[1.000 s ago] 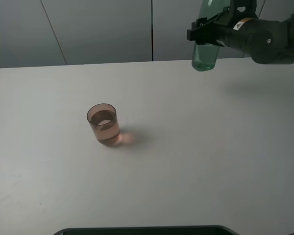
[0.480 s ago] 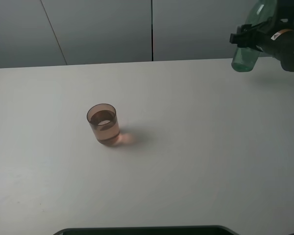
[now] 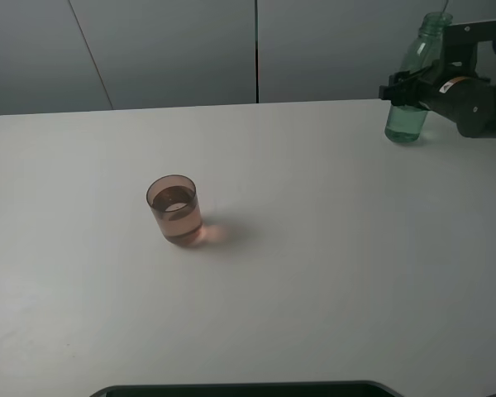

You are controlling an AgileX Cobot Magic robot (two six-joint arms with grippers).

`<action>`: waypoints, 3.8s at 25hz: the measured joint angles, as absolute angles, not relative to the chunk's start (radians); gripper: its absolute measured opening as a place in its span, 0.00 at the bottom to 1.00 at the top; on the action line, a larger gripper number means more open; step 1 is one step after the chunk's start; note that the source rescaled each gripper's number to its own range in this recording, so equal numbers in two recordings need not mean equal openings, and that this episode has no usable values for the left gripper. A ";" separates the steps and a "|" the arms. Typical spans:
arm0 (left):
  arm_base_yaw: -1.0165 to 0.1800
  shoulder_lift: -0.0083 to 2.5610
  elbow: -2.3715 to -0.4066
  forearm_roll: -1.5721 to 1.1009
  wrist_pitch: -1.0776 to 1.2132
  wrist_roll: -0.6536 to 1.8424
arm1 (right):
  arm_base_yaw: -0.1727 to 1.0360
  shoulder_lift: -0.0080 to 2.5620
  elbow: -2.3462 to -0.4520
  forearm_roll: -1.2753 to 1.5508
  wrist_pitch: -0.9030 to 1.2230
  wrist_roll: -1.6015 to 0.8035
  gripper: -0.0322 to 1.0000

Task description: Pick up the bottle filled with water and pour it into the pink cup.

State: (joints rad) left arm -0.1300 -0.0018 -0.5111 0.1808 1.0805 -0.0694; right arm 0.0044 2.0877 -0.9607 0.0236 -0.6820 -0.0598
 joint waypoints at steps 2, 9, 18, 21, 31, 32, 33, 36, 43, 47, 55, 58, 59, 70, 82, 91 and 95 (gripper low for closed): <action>-0.130 -0.002 -0.511 0.181 1.081 -0.069 | 0.004 2.088 -0.961 0.050 -0.682 -0.059 0.03; -0.130 -0.002 -0.511 0.181 1.081 -0.069 | 0.000 2.088 -0.963 0.073 -0.695 -0.052 0.38; -0.130 -0.002 -0.511 0.181 1.081 -0.069 | 0.000 1.997 -0.970 0.075 -0.674 -0.037 0.99; -0.130 -0.002 -0.511 0.181 1.081 -0.069 | 0.000 1.933 -0.970 0.083 -0.646 -0.035 0.99; -0.130 -0.002 -0.511 0.181 1.081 -0.071 | 0.000 1.647 -0.972 0.076 -0.413 -0.061 1.00; -0.130 -0.002 -0.511 0.181 1.081 -0.071 | 0.000 1.617 -0.979 0.075 -0.363 -0.063 1.00; -0.130 -0.002 -0.511 0.181 1.081 -0.071 | 0.000 1.581 -0.988 0.075 -0.286 -0.066 1.00; -0.130 -0.002 -0.511 0.181 1.081 -0.071 | 0.000 1.476 -1.043 0.073 -0.018 -0.070 1.00; -0.130 -0.002 -0.511 0.181 1.081 -0.071 | 0.000 1.203 -1.074 0.073 0.568 -0.072 1.00; -0.130 -0.002 -0.511 0.181 1.081 -0.071 | 0.000 1.049 -1.065 0.073 0.786 -0.072 1.00; -0.130 -0.002 -0.511 0.181 1.081 -0.071 | 0.000 0.681 -0.938 0.073 1.020 -0.072 1.00; -0.130 -0.002 -0.511 0.181 1.081 -0.071 | 0.000 0.543 -0.879 0.073 1.036 -0.072 1.00; -0.130 -0.002 -0.511 0.181 1.081 -0.071 | 0.000 0.498 -0.861 0.073 1.037 -0.072 1.00; -0.130 -0.002 -0.511 0.181 1.081 -0.071 | 0.000 0.131 -0.700 0.024 1.067 -0.031 1.00; -0.130 -0.002 -0.511 0.181 1.081 -0.071 | 0.000 0.002 -0.531 -0.026 1.090 0.031 1.00; -0.130 -0.002 -0.511 0.181 1.081 -0.071 | 0.000 -0.001 -0.513 -0.032 1.097 0.033 1.00; -0.130 -0.002 -0.511 0.181 1.081 -0.071 | 0.000 -0.001 -0.513 -0.032 1.097 0.033 1.00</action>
